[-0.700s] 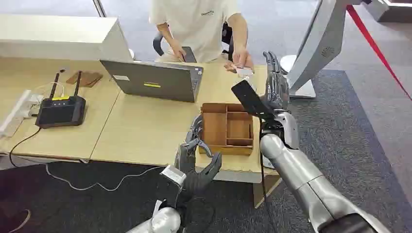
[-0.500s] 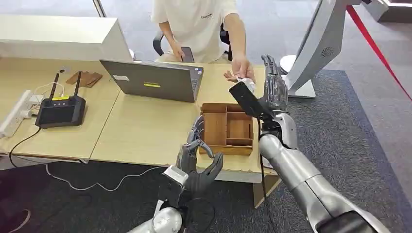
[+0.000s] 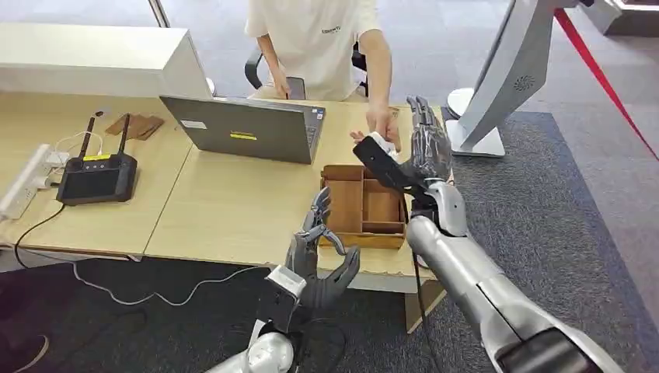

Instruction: Pass the card to the sensor for recognition and then transmit it.

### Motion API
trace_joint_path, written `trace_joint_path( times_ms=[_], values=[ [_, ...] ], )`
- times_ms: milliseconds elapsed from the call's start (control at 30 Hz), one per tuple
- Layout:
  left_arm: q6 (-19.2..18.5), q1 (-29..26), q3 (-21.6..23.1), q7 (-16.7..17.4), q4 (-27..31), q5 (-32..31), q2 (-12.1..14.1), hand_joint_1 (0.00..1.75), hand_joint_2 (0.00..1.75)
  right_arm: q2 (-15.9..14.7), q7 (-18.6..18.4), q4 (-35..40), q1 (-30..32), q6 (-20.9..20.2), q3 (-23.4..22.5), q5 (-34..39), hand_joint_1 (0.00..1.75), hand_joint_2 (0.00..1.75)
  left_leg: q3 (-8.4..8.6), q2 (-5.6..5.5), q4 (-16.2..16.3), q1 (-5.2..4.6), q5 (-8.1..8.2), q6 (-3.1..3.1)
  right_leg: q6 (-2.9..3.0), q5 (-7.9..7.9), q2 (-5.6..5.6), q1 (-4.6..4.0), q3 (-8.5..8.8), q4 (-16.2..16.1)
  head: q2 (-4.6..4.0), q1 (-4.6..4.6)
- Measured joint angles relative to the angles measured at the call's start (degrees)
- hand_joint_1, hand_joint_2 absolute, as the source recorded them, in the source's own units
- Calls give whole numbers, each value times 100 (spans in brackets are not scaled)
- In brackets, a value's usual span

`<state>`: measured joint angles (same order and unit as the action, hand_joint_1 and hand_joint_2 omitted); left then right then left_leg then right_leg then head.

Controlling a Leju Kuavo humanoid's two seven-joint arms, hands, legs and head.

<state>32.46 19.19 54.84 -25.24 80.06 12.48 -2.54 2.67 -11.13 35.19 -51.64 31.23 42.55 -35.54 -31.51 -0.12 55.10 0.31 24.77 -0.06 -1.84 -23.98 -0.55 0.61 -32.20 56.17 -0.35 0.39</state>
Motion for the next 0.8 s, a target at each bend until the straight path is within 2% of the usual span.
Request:
trace_joint_path(
  times_ms=[800],
  values=[
    [-37,-4,0,11,-57,-63,-9,0,175,33,448,-378,-1,44,55,205,175,175,1,0,1,0,0,0,0,0,0,0,0,0,0,0]
  ],
)
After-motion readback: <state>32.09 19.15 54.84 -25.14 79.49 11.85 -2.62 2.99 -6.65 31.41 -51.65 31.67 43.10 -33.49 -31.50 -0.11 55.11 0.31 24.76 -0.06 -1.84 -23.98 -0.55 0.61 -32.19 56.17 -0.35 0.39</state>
